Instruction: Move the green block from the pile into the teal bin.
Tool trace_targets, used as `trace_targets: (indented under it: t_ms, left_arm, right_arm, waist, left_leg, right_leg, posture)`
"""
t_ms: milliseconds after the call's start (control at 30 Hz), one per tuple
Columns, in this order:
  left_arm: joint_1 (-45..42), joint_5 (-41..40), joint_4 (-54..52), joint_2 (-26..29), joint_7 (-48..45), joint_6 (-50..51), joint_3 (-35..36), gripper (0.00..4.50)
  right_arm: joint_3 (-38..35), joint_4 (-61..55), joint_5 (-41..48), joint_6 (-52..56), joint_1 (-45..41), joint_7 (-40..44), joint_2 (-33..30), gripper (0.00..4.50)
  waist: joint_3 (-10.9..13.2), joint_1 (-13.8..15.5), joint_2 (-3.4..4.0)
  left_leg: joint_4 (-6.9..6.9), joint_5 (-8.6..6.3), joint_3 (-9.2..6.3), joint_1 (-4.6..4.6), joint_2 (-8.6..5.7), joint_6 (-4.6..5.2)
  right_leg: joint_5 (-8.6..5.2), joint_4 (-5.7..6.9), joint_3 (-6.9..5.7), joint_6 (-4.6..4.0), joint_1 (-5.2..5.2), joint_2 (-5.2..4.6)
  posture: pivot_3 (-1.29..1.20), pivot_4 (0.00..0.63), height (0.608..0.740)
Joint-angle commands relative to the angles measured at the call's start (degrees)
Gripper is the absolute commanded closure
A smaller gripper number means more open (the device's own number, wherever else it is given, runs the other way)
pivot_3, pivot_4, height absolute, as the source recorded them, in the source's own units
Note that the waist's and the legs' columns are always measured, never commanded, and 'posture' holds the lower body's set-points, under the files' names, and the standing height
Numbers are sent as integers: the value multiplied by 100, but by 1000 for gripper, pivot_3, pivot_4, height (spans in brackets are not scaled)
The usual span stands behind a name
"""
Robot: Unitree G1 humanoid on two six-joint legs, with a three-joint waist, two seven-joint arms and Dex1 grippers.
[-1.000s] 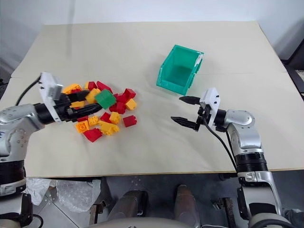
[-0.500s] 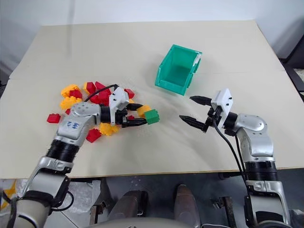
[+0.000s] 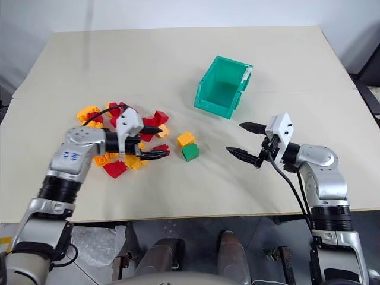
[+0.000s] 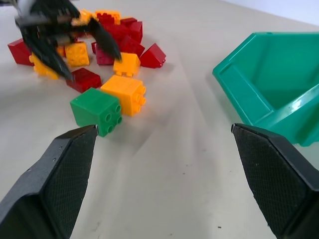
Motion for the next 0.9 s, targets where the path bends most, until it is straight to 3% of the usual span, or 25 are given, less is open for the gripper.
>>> trace_targets:
  t_ms: [33,233,500,767,900]
  left_arm:
    - [497,-548,-810,451,-268,167,672,14]
    - [1859,-1436,-1846,1137,-536,452,1997,14]
    - [2678,-2141,-2133,1117,-754,243,2850,14]
    - [3029,-2348,-2263,988,-807,-92,3026,14]
    - [3640,-2546,-2287,848,-1164,-439,3336,14]
  right_arm:
    - [-14,-343,94,170,44,211,-289,0]
    - [-29,-714,200,864,200,643,-1108,0]
    - [293,-918,37,1060,3,572,-1140,0]
    - [1022,-998,-229,1414,-314,166,-558,0]
    - [1696,-237,-696,1298,-784,-256,367,0]
  waist:
    - [0,0,0]
    - [1,2,3]
    - [1,9,2]
    - [1,-6,2]
    - [1,-98,1]
  left_leg:
    - [-1,0,0,-1,2,0]
    - [-12,-4,-1,-3,7,5]
    - [-10,-6,-1,2,6,8]
    - [-13,-7,-1,2,8,6]
    - [-18,-8,6,7,15,4]
  right_leg:
    - [0,-2,0,0,0,0]
    - [0,-27,0,-1,0,-2]
    - [1,-43,0,-3,6,-7]
    - [2,-46,-1,-4,4,-5]
    - [6,-41,2,-11,3,-1]
  posture:
    - [0,150,740]
    - [0,150,740]
    - [0,150,740]
    - [0,150,740]
    - [0,150,740]
